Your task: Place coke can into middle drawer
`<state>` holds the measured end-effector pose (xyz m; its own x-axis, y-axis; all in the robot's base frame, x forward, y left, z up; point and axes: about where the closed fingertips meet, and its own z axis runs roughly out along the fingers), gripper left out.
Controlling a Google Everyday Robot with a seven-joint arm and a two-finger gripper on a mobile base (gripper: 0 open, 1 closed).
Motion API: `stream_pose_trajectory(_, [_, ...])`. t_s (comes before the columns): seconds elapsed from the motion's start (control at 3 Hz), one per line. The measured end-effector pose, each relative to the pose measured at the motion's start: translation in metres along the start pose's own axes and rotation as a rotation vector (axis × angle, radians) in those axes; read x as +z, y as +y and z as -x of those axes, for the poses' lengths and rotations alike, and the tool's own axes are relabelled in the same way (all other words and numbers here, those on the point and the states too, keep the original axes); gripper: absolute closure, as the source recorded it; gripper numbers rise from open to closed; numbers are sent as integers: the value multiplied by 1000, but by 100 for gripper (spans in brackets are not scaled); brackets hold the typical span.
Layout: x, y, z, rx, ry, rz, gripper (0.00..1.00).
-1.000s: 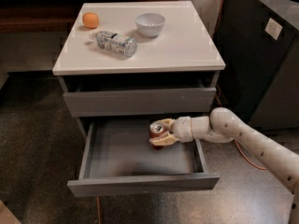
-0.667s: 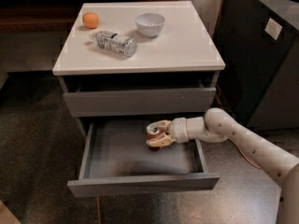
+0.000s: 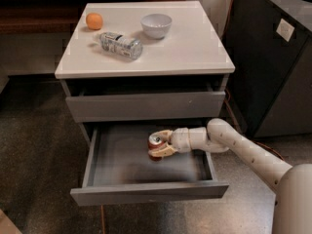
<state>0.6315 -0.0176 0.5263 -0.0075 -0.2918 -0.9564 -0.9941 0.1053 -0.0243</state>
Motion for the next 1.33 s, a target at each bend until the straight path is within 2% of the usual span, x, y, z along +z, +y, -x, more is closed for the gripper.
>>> stream_pose_trajectory(0.67, [48, 4, -41, -7, -16, 61, 100])
stream_pose_trajectory(1.0, [61, 2, -52, 2, -29, 75, 100])
stream_pose_trajectory(1.33, [75, -1, -66, -10, -3, 82, 75])
